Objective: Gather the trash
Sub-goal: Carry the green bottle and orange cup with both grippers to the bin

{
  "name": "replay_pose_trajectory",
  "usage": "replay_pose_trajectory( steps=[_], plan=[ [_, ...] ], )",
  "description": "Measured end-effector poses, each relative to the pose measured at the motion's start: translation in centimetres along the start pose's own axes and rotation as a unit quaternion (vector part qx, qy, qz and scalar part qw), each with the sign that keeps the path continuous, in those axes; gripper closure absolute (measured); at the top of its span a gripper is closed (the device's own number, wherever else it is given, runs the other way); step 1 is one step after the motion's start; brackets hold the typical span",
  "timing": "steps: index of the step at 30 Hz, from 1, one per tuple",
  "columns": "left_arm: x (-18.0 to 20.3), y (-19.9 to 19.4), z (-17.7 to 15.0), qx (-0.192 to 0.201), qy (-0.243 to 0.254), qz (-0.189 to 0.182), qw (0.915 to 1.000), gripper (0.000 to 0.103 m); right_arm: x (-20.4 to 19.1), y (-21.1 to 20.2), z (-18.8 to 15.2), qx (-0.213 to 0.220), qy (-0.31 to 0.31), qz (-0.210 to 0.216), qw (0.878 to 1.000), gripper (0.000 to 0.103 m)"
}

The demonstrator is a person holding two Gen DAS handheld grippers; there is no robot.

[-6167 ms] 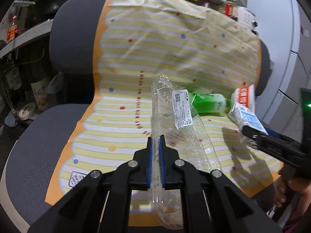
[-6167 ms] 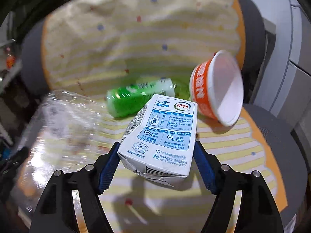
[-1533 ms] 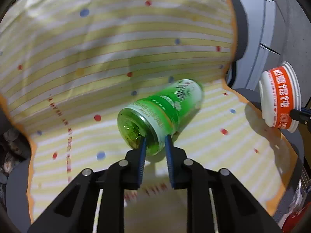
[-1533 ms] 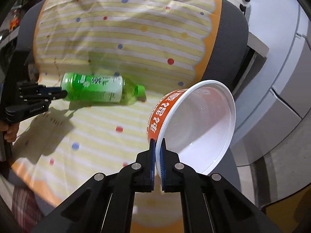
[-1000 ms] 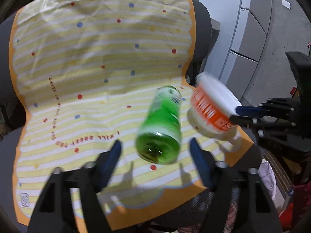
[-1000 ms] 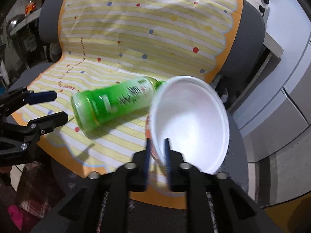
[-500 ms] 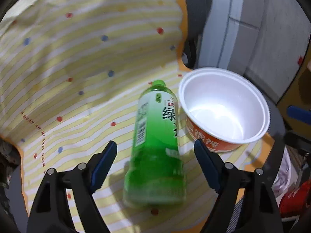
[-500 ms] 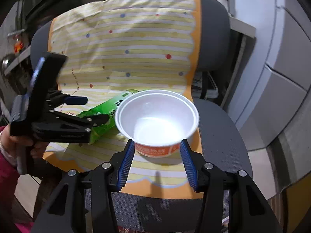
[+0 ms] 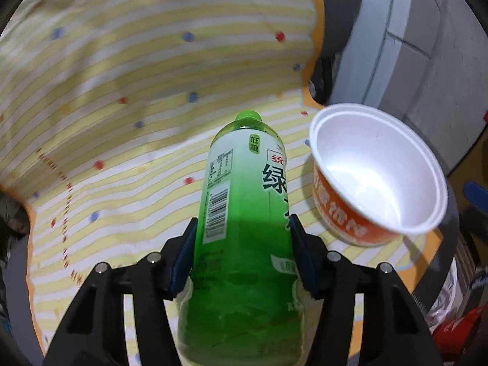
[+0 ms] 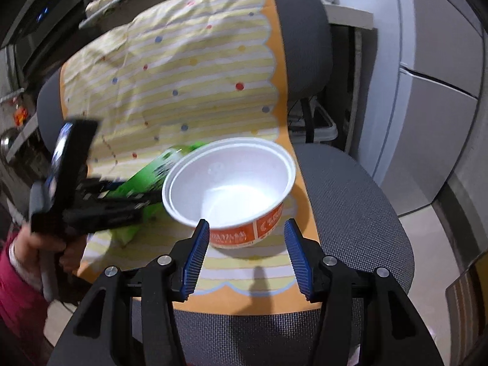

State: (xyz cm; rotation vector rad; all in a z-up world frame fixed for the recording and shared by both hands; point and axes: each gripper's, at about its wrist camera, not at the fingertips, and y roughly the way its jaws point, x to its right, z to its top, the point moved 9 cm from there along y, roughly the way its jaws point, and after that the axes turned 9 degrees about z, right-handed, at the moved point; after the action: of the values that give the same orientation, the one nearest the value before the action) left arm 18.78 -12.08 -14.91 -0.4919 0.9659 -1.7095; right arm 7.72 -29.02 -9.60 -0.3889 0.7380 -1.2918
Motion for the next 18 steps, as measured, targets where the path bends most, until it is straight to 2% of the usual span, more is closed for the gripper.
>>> replay_pose_trajectory(
  steps=[7, 11, 17, 18],
  plan=[
    [-4.4, -5.5, -2.0, 0.066, -0.08, 0.03, 0.9941, 0.047, 2.0, 1.1, 1.4, 0.023, 0.061, 0.003, 0.998, 0.05],
    [-6.2, -7.2, -3.2, 0.085, -0.108, 0.046, 0.9894, 0.047, 3.4, 2.6, 2.1, 0.028, 0.083, -0.016, 0.996, 0.051],
    [-7.6, -7.3, -4.8, 0.078, -0.131, 0.048, 0.9872, 0.047, 5.0, 5.2, 3.0, 0.019, 0.093, -0.048, 0.994, 0.068],
    [-7.7, -7.1, -4.9, 0.075, -0.13, 0.047, 0.9875, 0.047, 5.2, 5.5, 3.1, 0.017, 0.094, -0.052, 0.994, 0.074]
  ],
)
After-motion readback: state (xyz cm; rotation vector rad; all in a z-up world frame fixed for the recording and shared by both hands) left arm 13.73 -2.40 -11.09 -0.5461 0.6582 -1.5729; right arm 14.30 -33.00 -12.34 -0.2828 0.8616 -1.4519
